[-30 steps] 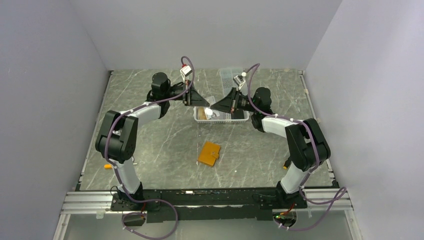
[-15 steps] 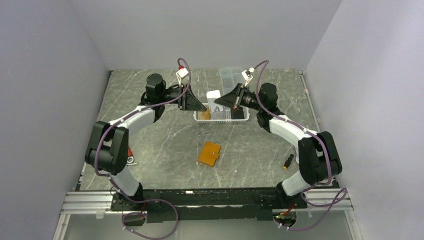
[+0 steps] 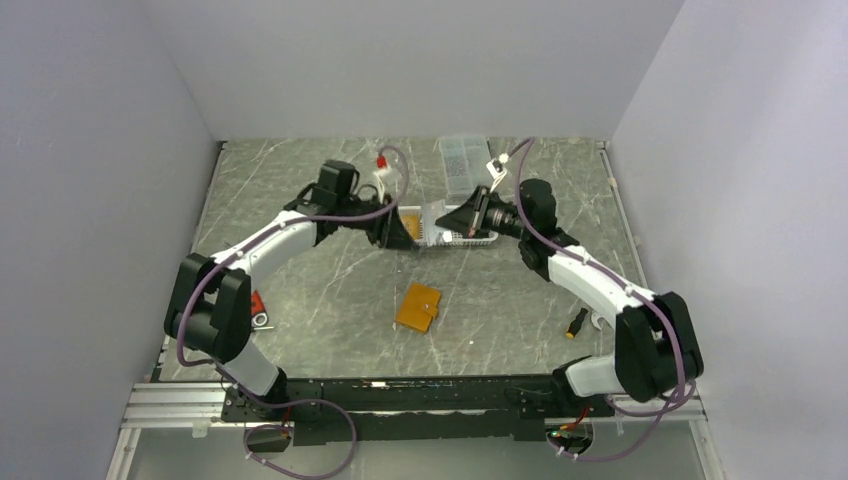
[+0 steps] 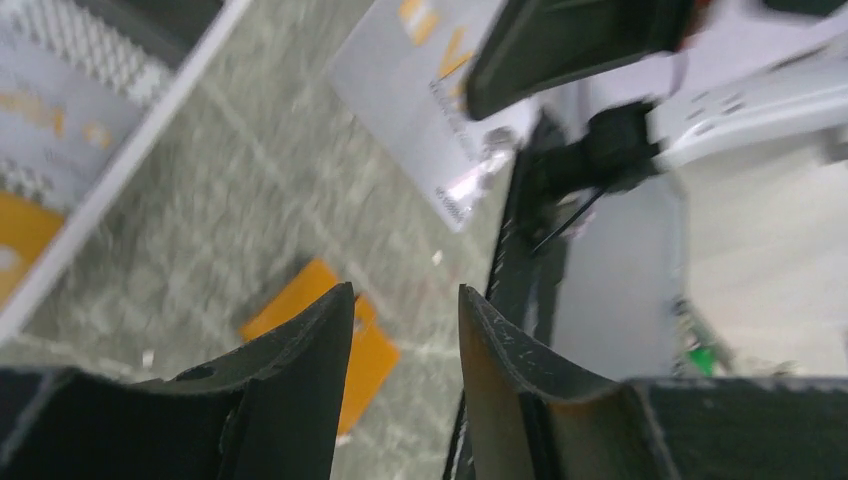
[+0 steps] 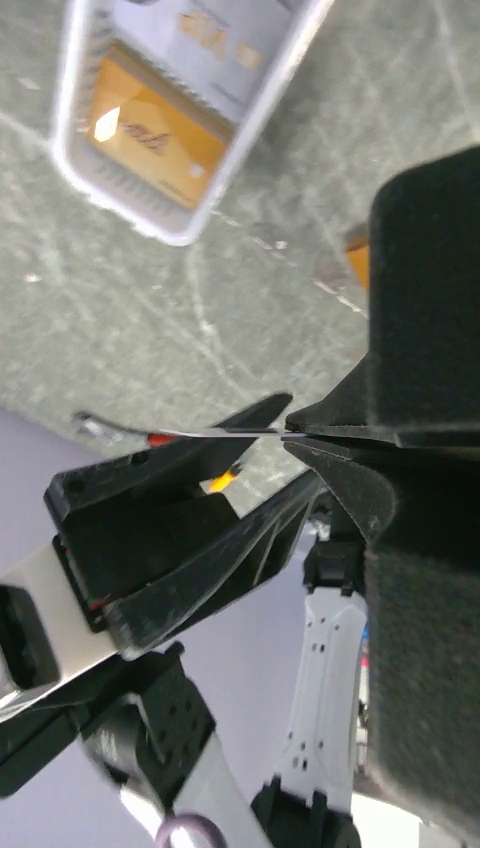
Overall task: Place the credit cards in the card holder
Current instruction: Open the card holder at the center of the board.
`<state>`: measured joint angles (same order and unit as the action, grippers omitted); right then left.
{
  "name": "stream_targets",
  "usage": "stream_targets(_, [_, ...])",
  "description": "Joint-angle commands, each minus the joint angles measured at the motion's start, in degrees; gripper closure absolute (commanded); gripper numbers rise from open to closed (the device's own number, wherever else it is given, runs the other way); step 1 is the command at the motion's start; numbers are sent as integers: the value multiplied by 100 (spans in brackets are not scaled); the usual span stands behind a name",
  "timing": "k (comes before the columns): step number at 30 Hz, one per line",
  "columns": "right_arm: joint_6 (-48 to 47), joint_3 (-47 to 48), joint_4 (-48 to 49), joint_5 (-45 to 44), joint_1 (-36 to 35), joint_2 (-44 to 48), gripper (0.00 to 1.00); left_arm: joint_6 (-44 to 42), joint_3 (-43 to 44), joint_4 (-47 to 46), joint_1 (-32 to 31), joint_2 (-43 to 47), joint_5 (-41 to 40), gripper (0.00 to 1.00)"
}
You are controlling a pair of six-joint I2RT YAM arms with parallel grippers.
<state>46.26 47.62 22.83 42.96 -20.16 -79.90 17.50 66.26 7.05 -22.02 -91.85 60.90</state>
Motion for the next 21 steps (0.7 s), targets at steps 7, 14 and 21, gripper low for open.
stream_targets(7, [-799,-362,-2641,-3161,-1970,302,100,-3200,-604,2456,-321,703,-1876,49])
stream_targets(14, [-390,97,-3419,-3973,-2750,-303,100,-3639,-772,3047,-91,1431,-2164,49])
stream_targets(21, [-123,382,-4185,-4500,-2875,-685,100,-3755,-773,3270,55,1728,-2355,48])
